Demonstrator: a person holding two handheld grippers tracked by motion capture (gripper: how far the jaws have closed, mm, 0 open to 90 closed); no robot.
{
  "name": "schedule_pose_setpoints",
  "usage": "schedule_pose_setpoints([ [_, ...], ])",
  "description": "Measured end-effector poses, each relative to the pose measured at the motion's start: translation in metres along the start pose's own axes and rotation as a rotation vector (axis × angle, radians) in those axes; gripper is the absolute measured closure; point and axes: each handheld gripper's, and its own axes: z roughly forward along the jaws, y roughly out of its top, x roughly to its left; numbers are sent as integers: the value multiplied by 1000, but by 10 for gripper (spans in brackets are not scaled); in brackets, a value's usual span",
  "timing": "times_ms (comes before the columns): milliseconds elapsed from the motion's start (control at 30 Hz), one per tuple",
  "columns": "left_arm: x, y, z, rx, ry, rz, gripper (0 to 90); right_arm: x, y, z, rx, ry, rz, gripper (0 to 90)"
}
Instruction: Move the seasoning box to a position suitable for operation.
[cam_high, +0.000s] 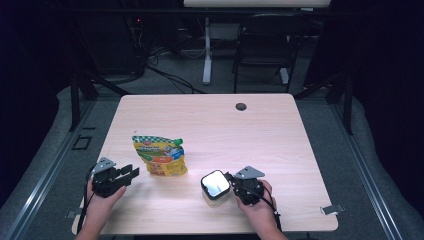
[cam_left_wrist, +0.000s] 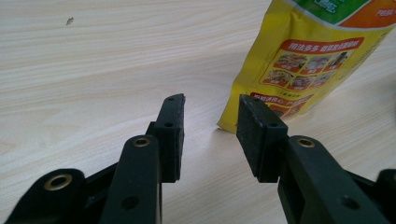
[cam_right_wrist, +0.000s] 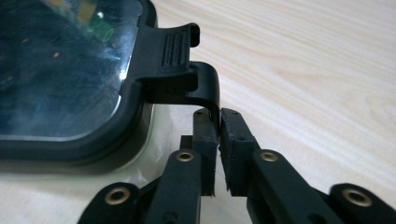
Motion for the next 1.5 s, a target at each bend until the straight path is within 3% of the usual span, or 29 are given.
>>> schedule_pose_setpoints([
  [100,0,0,0,-1,1,-3,619,0,0,-5,7,27,-4,789],
  [233,0,-1,-1,-5,1,-2,617,2,-5,-11,16,30,-12,774],
  [333,1,-1,-2,-3,3,-6,616,1,-10,-15,19,101,13,794],
  [433,0,-1,-2,-4,1,-5,617,6,-12,-20,26,82,-46,787],
  [533,0,-2,-3,-5,3,-3,616,3,-11,-29,5,67,-62,767],
  [800,0,-2,-4,-1,1,-4,616,-21,6,-36,-116,98,39,716],
  [967,0,-3,-6,0,4,-6,617,-25,25,-36,-164,128,85,702],
  [1167,1,-4,-9,3,5,-6,617,-17,35,-31,-152,168,69,706],
  [1433,2,-5,-10,1,11,-11,617,-13,32,-26,-128,209,83,828],
  [1500,2,-6,-10,1,11,-11,617,-12,31,-27,-129,198,83,828],
])
